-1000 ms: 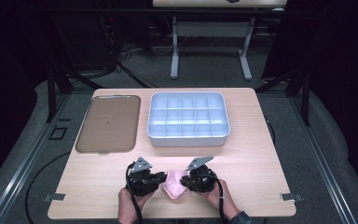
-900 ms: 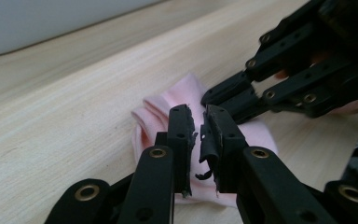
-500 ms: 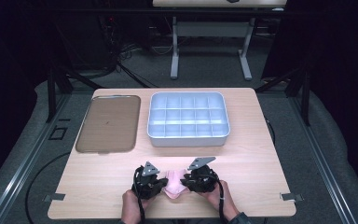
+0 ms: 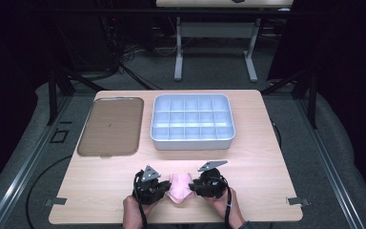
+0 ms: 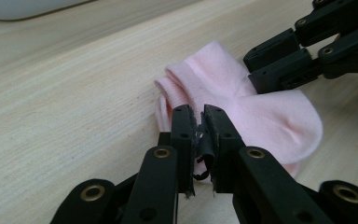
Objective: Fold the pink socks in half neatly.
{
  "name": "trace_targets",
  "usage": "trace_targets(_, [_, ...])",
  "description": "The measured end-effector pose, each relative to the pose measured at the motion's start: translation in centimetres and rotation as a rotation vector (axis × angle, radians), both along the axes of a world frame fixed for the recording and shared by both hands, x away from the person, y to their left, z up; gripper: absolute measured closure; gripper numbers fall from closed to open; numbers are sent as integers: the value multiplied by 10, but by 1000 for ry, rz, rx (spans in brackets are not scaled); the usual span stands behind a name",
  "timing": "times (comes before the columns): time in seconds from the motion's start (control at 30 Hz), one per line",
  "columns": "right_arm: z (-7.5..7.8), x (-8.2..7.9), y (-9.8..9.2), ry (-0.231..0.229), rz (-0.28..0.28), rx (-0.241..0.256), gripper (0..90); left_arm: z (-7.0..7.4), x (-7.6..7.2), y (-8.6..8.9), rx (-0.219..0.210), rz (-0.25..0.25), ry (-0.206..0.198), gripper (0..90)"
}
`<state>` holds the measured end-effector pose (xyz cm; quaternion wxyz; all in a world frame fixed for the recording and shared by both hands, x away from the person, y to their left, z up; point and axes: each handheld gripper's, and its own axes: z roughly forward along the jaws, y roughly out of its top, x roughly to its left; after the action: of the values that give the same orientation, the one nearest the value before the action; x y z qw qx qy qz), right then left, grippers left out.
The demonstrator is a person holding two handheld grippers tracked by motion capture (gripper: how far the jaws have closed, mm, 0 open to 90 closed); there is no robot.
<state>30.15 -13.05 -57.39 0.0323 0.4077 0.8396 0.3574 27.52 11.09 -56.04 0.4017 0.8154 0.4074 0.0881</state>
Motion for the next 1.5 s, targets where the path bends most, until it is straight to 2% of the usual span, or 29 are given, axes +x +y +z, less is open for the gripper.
trace_targets(0.13, [0,0,0,1,-6,0,731,-3,2,-2,32,-3,14,821])
trace_targets(0.27, [0,0,-1,16,1,8,787,-10,4,-4,29,-3,29,824])
trace_targets(0.4, [-5,2,-9,53,-2,87,860,-12,6,-5,23,2,34,841])
trace_targets(0.5, [-5,2,-12,67,-9,102,881,-15,8,-8,15,0,35,858])
trace_targets(0.6, [-3,2,-15,62,-16,90,885,-16,9,-11,13,0,29,862])
trace_targets(0.7, [0,2,-18,59,-25,100,886,-16,9,-14,5,7,30,865])
trace_targets(0.9, [13,1,-24,33,-25,112,887,-16,11,-19,9,-1,26,867])
trace_targets(0.97, [19,0,-24,19,-15,100,887,-16,12,-22,9,4,28,868])
trace_targets(1.27, [33,-4,-18,-31,15,74,889,-16,14,-25,9,-1,33,869])
trace_targets(1.5, [37,-4,-13,-45,35,66,889,-16,15,-25,6,-2,41,869])
